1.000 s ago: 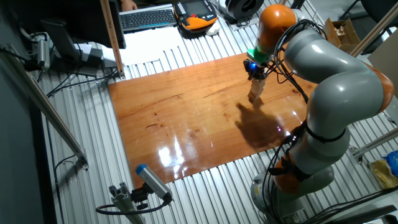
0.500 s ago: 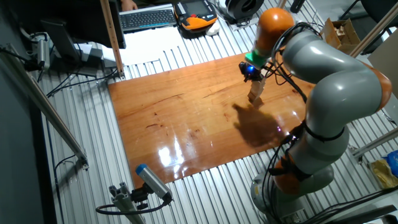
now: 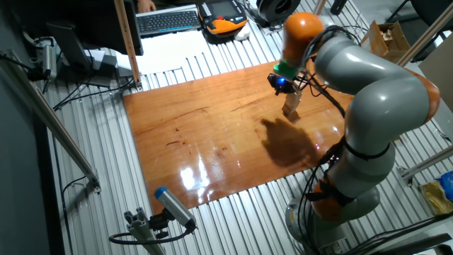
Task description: Stack the blocks in a vertical line of five
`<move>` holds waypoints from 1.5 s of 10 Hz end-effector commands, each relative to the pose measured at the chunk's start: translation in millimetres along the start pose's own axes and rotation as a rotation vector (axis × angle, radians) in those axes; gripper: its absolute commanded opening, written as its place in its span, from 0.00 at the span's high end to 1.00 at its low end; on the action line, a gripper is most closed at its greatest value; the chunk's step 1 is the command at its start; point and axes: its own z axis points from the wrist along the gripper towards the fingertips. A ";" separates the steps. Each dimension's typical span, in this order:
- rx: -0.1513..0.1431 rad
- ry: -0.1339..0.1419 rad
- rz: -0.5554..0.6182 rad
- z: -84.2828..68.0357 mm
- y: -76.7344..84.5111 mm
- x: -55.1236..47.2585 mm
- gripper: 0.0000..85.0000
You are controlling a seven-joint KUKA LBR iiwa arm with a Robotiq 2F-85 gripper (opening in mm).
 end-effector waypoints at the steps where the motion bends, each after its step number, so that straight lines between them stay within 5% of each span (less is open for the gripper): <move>1: 0.000 -0.005 -0.009 2.4 1.0 2.1 1.00; 7: 0.028 -0.013 -0.053 15.9 3.7 14.5 1.00; 10: 0.011 -0.003 -0.053 23.6 3.0 25.2 1.00; 15: 0.020 -0.005 -0.061 24.3 3.1 25.6 1.00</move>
